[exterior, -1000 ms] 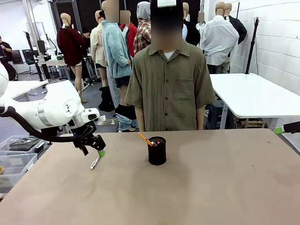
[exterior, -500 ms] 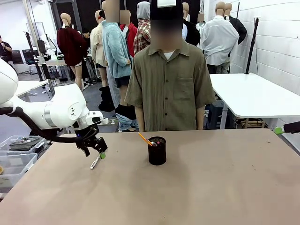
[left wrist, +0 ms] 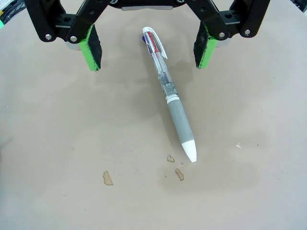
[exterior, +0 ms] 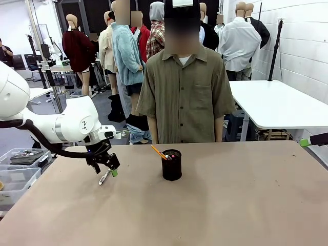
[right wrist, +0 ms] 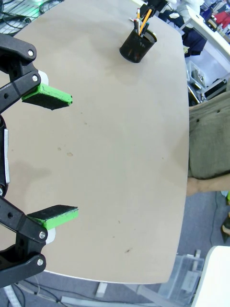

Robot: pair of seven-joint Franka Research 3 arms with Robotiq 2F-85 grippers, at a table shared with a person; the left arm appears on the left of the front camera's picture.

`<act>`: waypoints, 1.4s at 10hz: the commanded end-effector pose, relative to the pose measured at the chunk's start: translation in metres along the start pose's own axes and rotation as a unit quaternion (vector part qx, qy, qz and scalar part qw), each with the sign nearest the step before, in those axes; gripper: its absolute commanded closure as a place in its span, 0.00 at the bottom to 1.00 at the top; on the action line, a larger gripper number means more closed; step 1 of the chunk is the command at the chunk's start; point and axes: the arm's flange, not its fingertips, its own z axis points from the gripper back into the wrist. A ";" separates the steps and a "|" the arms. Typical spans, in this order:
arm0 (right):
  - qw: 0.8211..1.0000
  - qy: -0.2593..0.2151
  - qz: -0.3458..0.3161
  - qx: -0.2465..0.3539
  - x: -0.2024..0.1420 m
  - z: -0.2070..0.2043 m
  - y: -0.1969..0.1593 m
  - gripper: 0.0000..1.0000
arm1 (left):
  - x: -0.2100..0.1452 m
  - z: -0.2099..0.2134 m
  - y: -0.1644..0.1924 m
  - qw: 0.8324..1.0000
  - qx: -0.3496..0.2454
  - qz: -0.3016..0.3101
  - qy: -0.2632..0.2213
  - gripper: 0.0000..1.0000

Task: Place the pens into the pen holder.
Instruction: Pick up a writing instrument from the table and place it into the Pen holder.

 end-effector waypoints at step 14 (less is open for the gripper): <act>1.000 0.007 0.004 -0.003 -0.002 -0.001 0.000 0.00 | 0.007 -0.007 -0.008 0.998 0.047 0.009 0.030 0.24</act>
